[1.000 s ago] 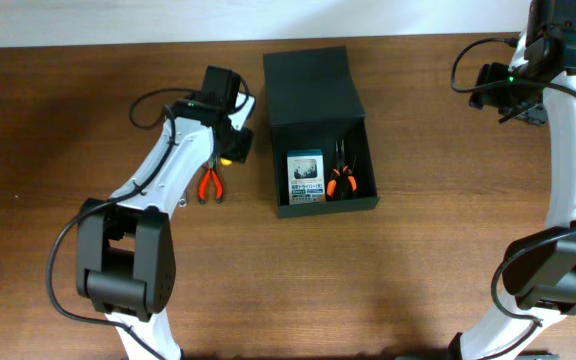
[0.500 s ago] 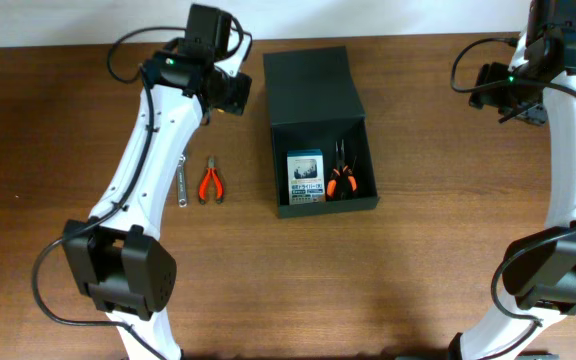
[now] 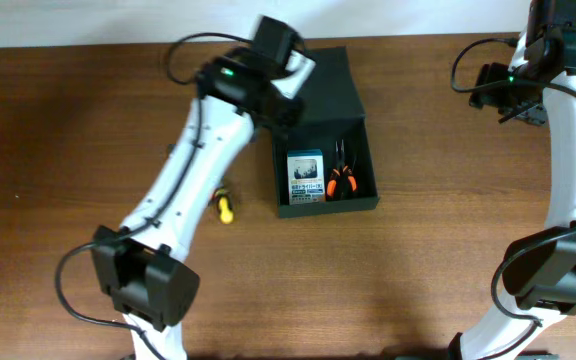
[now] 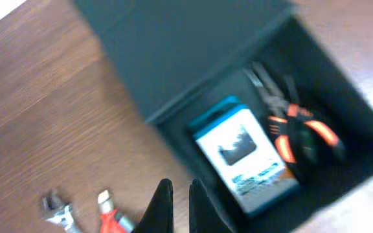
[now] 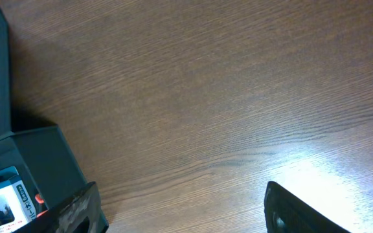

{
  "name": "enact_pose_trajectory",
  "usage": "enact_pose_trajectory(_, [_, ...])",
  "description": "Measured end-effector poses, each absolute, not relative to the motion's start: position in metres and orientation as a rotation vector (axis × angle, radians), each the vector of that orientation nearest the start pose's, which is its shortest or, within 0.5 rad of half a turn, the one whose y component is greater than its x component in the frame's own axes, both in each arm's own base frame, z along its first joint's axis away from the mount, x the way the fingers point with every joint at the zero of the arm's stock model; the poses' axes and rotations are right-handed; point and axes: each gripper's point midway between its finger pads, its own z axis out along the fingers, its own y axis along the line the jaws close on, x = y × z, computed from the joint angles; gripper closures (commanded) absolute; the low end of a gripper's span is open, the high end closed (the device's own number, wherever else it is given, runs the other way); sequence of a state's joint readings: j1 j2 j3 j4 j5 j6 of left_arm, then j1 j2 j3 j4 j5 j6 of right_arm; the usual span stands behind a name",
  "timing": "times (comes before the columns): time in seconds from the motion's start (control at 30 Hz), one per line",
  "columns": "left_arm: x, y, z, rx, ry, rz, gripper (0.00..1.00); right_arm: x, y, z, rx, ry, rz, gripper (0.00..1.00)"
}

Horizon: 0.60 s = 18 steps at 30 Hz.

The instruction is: Pack container

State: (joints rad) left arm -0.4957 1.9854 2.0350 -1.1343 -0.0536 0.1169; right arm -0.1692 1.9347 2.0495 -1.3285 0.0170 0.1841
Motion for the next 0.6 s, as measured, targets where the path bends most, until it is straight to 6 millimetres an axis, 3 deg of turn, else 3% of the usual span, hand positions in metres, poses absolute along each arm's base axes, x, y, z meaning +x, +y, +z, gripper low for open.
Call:
enact_pose_trajectory(0.13, [0.417,-0.243,0.21,0.851,2.506,-0.021,0.98,0.429,-0.076,0.217,0.494,2.743,-0.02,0.28])
enact_pose_trajectory(0.23, [0.418,-0.235,0.21,0.808,2.522,0.052,0.94,0.429,-0.076,0.217,0.494,2.744,-0.02,0.28])
enact_pose_trajectory(0.3, [0.416,-0.22,0.207,0.72,2.582,0.088,0.91,0.429,-0.076,0.217,0.494,2.744,-0.019,0.27])
enact_pose_trajectory(0.37, [0.414,-0.2,0.203,0.61,2.65,0.117,0.78,0.429,-0.076,0.217,0.494,2.744,-0.02,0.25])
enact_pose_trajectory(0.5, [0.414,-0.142,0.195,0.344,2.787,0.161,0.68,0.429,-0.076,0.217,0.494,2.745,-0.02,0.2])
enact_pose_trajectory(0.6, [0.404,-0.103,0.188,0.183,2.909,0.124,0.62,0.428,-0.076,0.217,0.494,2.746,-0.02,0.15])
